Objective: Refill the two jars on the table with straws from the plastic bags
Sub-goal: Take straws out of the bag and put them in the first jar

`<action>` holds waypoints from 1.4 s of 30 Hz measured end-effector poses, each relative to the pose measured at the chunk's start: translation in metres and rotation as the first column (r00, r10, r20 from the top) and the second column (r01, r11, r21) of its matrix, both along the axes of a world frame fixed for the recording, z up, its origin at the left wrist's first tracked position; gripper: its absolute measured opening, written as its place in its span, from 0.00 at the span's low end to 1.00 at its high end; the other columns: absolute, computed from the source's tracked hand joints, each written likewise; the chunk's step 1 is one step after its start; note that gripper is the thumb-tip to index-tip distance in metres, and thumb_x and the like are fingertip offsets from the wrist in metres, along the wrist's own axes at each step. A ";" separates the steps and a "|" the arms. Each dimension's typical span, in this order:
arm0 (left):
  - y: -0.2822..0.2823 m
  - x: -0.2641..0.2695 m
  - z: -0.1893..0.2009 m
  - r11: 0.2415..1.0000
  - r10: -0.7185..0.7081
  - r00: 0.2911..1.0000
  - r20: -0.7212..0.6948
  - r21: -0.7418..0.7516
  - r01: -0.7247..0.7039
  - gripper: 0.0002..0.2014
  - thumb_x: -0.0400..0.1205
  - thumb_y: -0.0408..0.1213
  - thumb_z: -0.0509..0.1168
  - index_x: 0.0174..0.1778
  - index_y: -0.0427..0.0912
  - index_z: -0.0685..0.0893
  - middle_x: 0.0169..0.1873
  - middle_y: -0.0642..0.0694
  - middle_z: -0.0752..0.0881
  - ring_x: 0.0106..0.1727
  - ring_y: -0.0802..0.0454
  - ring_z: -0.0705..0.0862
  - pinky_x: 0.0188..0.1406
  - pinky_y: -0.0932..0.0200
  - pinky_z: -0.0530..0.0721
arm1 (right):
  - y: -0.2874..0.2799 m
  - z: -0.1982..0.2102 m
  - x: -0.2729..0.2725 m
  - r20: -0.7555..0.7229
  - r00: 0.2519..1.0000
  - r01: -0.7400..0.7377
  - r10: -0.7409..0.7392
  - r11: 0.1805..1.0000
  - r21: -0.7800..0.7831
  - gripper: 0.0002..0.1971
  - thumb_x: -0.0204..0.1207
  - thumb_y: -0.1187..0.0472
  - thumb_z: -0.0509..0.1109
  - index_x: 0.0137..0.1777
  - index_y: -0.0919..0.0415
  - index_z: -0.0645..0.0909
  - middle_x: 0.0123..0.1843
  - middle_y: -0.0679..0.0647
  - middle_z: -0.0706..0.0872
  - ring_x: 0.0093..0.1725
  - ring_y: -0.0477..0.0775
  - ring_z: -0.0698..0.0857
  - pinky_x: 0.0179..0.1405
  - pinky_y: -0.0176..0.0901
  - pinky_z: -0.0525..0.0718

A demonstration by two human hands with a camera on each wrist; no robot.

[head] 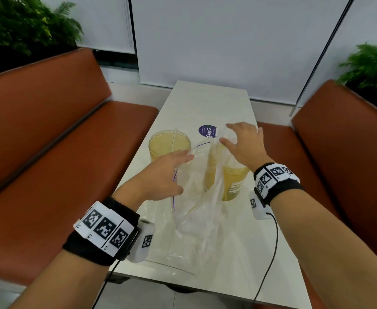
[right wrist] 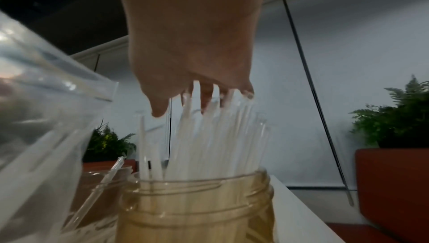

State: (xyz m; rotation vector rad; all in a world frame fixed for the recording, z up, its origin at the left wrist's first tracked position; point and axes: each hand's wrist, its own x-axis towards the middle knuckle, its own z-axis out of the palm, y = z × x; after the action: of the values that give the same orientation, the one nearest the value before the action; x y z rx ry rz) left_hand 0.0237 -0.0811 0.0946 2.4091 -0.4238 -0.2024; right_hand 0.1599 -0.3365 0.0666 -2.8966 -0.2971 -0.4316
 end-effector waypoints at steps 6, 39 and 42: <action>-0.003 0.001 -0.004 0.976 0.131 0.991 -0.027 -0.173 -0.134 0.28 0.76 0.22 0.74 0.70 0.48 0.85 0.52 0.40 0.88 0.33 0.59 0.82 0.40 0.71 0.86 | 0.023 0.049 -0.031 0.437 0.886 -0.288 0.152 0.921 0.263 0.15 0.80 0.44 0.71 0.46 0.55 0.90 0.44 0.50 0.89 0.49 0.52 0.87 0.56 0.49 0.82; -0.012 -0.005 -0.042 0.902 0.269 0.961 -0.067 -0.332 -0.276 0.48 0.60 0.62 0.83 0.75 0.51 0.76 0.69 0.59 0.75 0.63 0.58 0.78 0.65 0.58 0.78 | 0.092 0.079 -0.102 -0.384 0.783 -0.303 0.489 0.839 0.451 0.14 0.87 0.58 0.66 0.70 0.58 0.77 0.56 0.45 0.85 0.58 0.51 0.86 0.59 0.48 0.87; -0.024 -0.002 -0.045 0.864 0.317 0.948 -0.016 -0.407 -0.296 0.35 0.56 0.65 0.83 0.58 0.71 0.78 0.60 0.56 0.82 0.62 0.56 0.81 0.61 0.53 0.83 | 0.101 0.100 -0.106 -0.337 0.796 -0.262 0.504 0.787 0.559 0.10 0.86 0.59 0.68 0.65 0.57 0.80 0.56 0.48 0.88 0.58 0.55 0.89 0.57 0.53 0.91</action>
State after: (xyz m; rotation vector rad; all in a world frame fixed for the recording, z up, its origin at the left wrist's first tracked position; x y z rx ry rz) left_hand 0.0213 -0.1055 0.0491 2.0345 -0.0830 0.0859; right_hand 0.0537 -0.2353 0.1667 -2.2475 -0.6008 0.2510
